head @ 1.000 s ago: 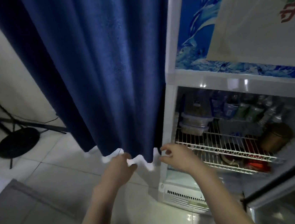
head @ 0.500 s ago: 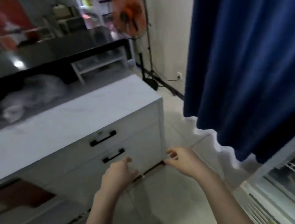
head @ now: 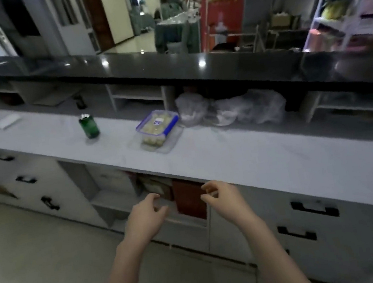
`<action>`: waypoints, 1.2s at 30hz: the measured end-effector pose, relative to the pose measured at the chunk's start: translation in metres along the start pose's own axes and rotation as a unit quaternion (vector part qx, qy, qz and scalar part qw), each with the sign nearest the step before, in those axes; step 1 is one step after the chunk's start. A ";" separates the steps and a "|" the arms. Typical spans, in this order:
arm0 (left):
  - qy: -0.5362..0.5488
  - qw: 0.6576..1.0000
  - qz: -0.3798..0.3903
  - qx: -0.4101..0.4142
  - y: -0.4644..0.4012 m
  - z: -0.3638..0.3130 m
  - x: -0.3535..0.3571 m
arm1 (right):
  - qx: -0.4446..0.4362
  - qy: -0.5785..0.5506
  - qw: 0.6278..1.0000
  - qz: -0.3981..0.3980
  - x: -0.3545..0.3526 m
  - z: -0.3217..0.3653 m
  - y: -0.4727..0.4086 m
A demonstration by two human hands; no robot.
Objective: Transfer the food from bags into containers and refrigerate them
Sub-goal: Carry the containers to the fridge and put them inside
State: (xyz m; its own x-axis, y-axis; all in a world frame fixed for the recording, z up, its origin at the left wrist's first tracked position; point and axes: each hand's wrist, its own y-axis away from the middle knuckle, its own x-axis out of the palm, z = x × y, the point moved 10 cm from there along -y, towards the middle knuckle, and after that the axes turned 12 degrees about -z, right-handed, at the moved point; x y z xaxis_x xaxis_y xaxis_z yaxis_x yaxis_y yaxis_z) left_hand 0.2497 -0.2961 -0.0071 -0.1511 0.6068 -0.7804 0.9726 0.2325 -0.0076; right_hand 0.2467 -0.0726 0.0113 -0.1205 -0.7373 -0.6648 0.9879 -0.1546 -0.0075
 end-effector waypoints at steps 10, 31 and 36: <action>0.134 0.983 -0.068 -0.107 -0.138 0.067 -0.040 | -0.007 -0.086 0.996 0.023 0.099 0.082 -0.139; 0.262 0.953 -0.015 -0.149 -0.444 0.057 0.038 | 0.227 -0.218 0.949 -0.016 0.182 0.045 -0.385; 0.316 0.930 0.091 -0.162 -0.477 0.062 0.069 | 0.251 -0.241 0.933 -0.090 0.193 0.040 -0.394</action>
State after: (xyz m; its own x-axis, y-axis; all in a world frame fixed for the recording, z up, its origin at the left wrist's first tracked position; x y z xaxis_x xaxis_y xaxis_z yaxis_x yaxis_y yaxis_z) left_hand -0.2133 -0.4116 -0.0963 -0.1630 0.9605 -0.2254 0.9034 0.2371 0.3573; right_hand -0.1692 -0.1802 -0.0839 -0.4284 -0.8616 -0.2721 0.7925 -0.5030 0.3448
